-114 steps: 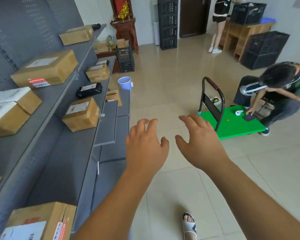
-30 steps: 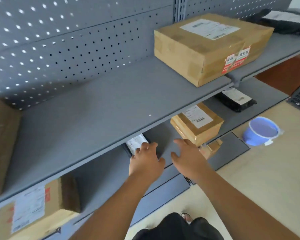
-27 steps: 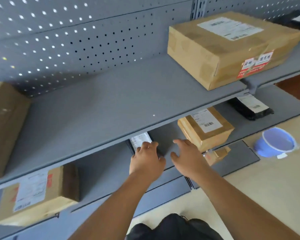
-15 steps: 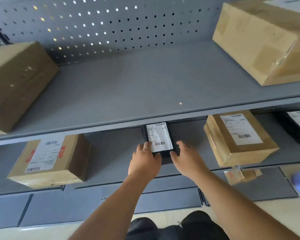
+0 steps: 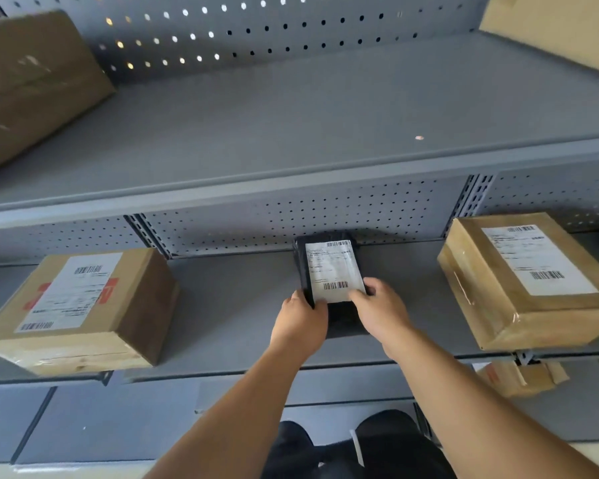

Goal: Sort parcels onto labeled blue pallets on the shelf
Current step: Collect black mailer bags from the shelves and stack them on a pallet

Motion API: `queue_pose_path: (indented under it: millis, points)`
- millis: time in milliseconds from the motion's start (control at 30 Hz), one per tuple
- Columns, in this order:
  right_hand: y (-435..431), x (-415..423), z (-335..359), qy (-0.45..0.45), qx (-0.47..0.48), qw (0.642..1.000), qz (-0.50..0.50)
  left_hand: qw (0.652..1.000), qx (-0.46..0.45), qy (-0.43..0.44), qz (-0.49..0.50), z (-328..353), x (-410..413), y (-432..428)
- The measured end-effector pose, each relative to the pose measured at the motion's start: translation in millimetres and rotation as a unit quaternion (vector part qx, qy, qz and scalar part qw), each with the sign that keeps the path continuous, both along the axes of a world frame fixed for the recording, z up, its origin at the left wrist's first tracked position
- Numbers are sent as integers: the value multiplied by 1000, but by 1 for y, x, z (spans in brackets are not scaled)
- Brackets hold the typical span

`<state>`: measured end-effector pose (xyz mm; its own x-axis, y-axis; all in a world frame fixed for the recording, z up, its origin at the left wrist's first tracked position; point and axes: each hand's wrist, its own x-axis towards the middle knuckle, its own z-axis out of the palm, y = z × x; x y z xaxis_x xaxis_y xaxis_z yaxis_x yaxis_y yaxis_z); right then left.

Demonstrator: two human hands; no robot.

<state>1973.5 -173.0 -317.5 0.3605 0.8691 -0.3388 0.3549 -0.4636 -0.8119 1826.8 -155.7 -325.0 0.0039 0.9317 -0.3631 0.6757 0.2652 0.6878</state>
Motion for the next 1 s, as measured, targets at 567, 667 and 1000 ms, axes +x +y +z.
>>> queue_pose_path:
  millis: [567,667,1000]
  points:
    - [-38,-21,81,178,-66,981,-47,953,-84,-216,196,82,-23,-46]
    - [-50,-28,105,194,-75,977,-45,946,-90,-228,211,102,-31,-58]
    - [-73,-35,143,222,-42,974,14,925,-58,-255,275,143,-41,-96]
